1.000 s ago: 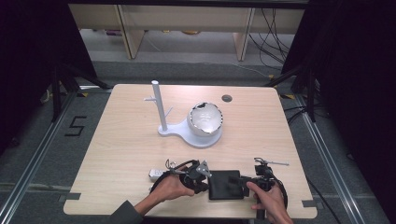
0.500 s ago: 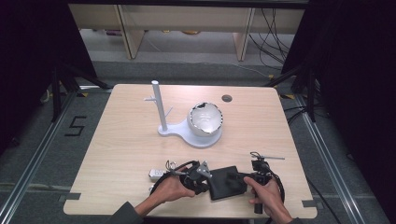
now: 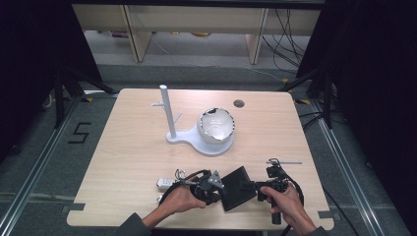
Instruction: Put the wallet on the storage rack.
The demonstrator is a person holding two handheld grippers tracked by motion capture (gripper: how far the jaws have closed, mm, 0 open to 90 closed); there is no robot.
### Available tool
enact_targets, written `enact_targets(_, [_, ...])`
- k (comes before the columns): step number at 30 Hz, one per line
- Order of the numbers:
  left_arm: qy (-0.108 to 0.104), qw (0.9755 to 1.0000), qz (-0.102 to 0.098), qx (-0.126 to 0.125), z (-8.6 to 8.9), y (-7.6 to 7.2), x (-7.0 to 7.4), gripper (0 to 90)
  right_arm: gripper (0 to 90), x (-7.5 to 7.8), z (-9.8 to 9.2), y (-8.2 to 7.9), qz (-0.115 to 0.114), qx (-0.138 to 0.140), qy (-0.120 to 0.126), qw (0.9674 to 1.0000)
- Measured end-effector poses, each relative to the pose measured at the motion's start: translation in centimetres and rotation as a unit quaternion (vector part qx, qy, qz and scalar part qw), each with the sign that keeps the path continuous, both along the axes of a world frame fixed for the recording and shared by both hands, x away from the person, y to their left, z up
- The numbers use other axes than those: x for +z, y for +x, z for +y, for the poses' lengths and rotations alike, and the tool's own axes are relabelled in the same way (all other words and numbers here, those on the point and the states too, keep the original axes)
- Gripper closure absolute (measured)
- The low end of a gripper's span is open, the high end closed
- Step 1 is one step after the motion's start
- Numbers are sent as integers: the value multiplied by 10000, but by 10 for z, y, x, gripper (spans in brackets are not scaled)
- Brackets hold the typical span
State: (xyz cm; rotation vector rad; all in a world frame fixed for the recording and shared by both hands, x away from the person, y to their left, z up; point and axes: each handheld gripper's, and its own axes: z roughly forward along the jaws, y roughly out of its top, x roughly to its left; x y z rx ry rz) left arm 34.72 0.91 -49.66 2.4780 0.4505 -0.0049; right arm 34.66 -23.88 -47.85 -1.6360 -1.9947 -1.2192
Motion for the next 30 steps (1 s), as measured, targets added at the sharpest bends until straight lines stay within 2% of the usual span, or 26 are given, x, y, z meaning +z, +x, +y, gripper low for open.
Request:
enact_targets(1, [0, 10000, 0, 0, 0, 0, 0, 892, 770, 0, 0, 0, 0, 0, 0, 10000])
enact_targets(5, [17, 10000, -43, 36, 3, 1, 1, 890, 789, 8, 8, 2, -270, 238, -131, 9993])
enact_targets(7, [-13, 10000, -45, 49, 5, 2, 2, 880, 791, 10, 11, 2, -249, 268, -106, 9993])
enact_targets(8, [-44, 9999, -71, 120, 10, 3, 7, 834, 792, 17, 16, 2, -110, 256, -136, 9995])
enact_targets(10, [-96, 9998, -96, 159, 16, 2, 12, 801, 793, 20, 16, 4, -391, 419, -214, 9981])
enact_targets(12, [-126, 9997, -110, 168, 20, 1, 15, 745, 794, 24, 15, 7, -581, 494, -345, 9965])
enact_targets(13, [-133, 9997, -123, 161, 23, 0, 18, 745, 794, 24, 15, 7, -581, 494, -345, 9965])
enact_targets(15, [-165, 9996, -142, 182, 34, -2, 24, 678, 794, 33, 16, 11, -631, 549, -255, 9962])
enact_targets(17, [-191, 9995, -144, 207, 38, -3, 27, 646, 794, 36, 16, 13, -674, 532, -265, 9960])
enact_targets(18, [-226, 9994, -130, 213, 42, -5, 29, 602, 793, 42, 16, 16, -780, 530, -270, 9952])
enact_targets(19, [-248, 9994, -115, 207, 46, -6, 31, 602, 793, 42, 16, 16, -780, 530, -270, 9952])
enact_targets(20, [-243, 9989, -241, 310, 56, -10, 34, 544, 794, 48, 14, 21, -834, 466, -241, 9951])
enact_targets(21, [-318, 9984, -220, 419, 60, -13, 34, 520, 793, 51, 13, 23, -877, 430, -249, 9949])
enact_targets(23, [-234, 9988, -252, 353, 65, -13, 36, 491, 793, 55, 12, 25, -901, 406, -232, 9948])
enact_targets(24, [-344, 9978, -249, 507, 74, -18, 39, 476, 793, 60, 10, 32, -1027, 379, -236, 9937])
enact_targets(27, [-343, 9977, -262, 531, 84, -21, 42, 446, 793, 68, 9, 37, -1108, 319, -265, 9930])
enact_targets(28, [-409, 9967, -260, 648, 93, -24, 43, 437, 793, 77, 7, 43, -1175, 264, -277, 9923])
enact_targets(29, [-409, 9965, -279, 670, 97, -26, 43, 435, 793, 80, 6, 46, -1220, 244, -272, 9919])
enact_targets(30, [-200, 9979, -346, 509, 104, -26, 45, 432, 793, 84, 5, 49, -1267, 207, -294, 9913])
